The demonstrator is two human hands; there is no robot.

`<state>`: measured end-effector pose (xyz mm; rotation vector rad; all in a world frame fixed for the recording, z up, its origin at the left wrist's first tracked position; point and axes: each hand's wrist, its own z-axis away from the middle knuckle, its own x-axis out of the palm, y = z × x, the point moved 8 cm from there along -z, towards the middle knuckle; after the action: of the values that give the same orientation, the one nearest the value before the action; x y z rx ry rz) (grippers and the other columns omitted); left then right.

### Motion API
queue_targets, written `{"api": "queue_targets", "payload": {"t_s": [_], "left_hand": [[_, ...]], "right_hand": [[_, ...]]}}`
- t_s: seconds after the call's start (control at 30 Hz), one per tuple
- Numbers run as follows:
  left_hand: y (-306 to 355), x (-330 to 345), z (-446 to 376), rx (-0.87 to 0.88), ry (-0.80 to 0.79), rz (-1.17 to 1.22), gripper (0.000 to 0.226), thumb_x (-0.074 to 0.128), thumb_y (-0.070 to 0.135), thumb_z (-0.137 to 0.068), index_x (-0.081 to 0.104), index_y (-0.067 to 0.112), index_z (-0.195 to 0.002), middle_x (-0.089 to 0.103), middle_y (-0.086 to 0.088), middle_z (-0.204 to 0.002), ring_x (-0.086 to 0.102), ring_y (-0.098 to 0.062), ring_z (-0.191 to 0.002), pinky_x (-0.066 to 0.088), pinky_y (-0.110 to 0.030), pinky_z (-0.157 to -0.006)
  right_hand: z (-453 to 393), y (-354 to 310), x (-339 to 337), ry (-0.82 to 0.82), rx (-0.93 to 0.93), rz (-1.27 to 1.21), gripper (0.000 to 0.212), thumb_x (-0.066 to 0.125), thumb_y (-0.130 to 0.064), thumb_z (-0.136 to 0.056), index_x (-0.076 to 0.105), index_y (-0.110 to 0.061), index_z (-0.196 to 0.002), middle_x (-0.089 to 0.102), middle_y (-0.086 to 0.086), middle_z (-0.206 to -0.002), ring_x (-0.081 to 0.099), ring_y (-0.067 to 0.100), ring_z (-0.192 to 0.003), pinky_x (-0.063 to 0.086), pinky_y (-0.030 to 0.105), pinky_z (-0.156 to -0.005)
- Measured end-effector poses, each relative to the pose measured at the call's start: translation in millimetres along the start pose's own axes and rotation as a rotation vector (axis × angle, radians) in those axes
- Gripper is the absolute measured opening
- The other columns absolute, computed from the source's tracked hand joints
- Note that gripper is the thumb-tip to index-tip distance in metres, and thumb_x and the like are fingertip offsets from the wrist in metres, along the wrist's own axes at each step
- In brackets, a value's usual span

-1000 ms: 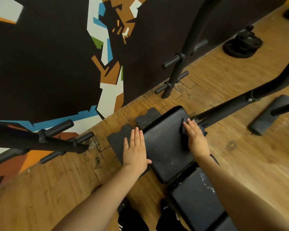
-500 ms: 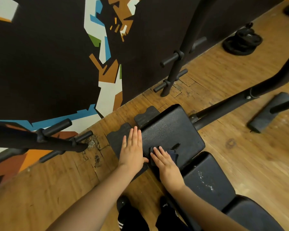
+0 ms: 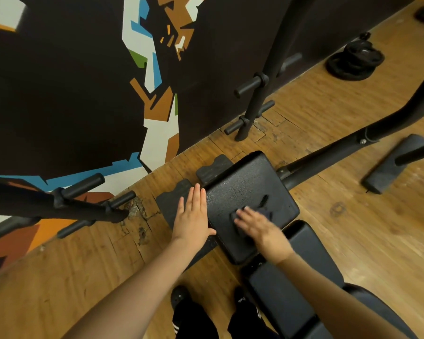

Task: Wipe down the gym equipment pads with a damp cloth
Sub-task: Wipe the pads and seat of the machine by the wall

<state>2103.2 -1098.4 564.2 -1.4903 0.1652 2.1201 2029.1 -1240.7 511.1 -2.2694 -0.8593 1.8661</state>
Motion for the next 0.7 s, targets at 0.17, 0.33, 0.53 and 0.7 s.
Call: {"api": "queue_targets", "payload": {"t_s": [0.17,0.33,0.53,0.7], "left_hand": [[0,-1,1,-0.004,0.001,0.020,0.109,0.048,0.062,-0.088,-0.021,0.000,-0.145,-0.022,-0.019,-0.156,-0.014,-0.030,-0.145,0.002,-0.043,-0.119],[0,0,1,-0.017,0.008,0.030,0.111,0.049,0.062,-0.088,-0.023,0.000,-0.144,-0.023,-0.019,-0.155,-0.014,-0.030,-0.145,0.002,-0.042,-0.119],[1,0,1,-0.013,0.017,0.022,0.110,0.049,0.061,-0.088,-0.023,-0.001,-0.144,-0.023,-0.020,-0.155,-0.015,-0.030,-0.145,0.003,-0.042,-0.119],[2,-1,1,-0.019,0.027,0.026,0.110,0.050,0.061,-0.088,-0.022,-0.001,-0.145,-0.022,-0.020,-0.155,-0.014,-0.030,-0.146,0.003,-0.043,-0.119]], "right_hand": [[22,101,-50,0.178,0.730,-0.054,0.074,0.043,0.025,-0.076,0.040,-0.011,-0.140,0.023,0.005,-0.151,0.015,0.022,-0.142,0.024,0.040,-0.113],[24,78,-35,0.208,0.808,-0.115,0.072,0.038,0.023,-0.080,0.030,-0.008,-0.144,0.018,0.004,-0.153,0.009,0.018,-0.143,0.011,0.026,-0.112],[45,-15,18,0.218,0.526,-0.093,0.062,0.041,0.015,-0.075,0.048,-0.007,-0.133,0.037,0.007,-0.143,0.030,0.028,-0.135,0.027,0.041,-0.111],[22,-69,34,0.010,0.093,0.014,0.046,0.036,-0.012,-0.086,0.057,-0.016,-0.126,0.051,0.002,-0.136,0.041,0.022,-0.131,0.022,0.035,-0.112]]}}
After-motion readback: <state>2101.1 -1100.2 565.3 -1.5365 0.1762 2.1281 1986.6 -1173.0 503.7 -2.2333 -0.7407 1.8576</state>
